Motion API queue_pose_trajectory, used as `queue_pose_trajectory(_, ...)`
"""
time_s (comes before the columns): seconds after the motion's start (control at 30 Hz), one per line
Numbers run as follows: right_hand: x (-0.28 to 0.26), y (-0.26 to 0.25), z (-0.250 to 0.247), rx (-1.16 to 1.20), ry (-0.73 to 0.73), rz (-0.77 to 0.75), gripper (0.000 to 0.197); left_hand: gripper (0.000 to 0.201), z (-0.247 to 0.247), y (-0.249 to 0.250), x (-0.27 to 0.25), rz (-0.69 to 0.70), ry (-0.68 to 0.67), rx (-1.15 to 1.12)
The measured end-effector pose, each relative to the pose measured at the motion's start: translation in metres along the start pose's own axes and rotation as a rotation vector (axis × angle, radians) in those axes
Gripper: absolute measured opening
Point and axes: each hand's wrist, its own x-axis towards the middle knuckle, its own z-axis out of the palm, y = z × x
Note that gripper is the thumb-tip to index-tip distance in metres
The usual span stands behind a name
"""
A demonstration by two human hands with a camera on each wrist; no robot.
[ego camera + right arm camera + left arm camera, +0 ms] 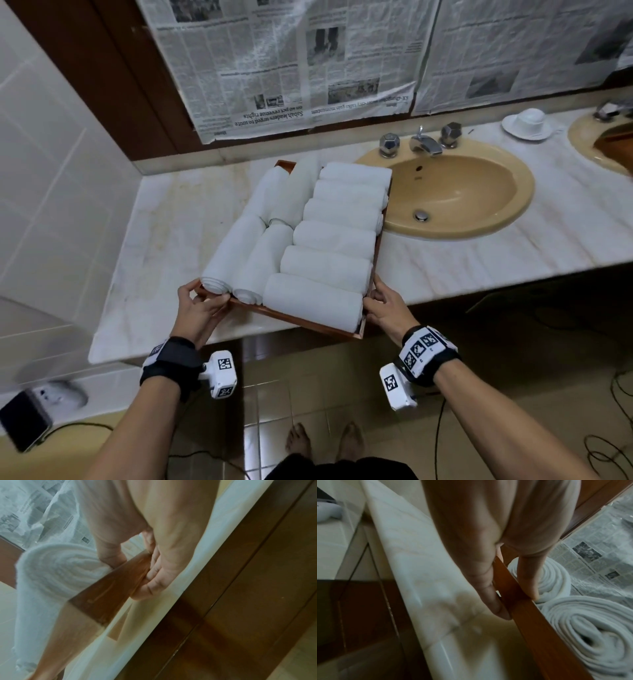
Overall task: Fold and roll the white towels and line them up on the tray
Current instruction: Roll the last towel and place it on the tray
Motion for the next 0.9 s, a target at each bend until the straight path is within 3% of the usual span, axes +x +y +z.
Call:
queue_pose_trajectory(0.37, 0.029, -0.007, 0.049, -0.096, -0.117, 0.001, 0.06, 0.056, -0.052, 0.007, -0.016, 0.028, 0.123, -0.083)
queue_pose_trajectory(0.9, 0.049, -0.008, 0.067, -0.268, -0.169, 0.026, 0.061, 0.06, -0.082, -0.007, -0.008, -0.025, 0.161, -0.118)
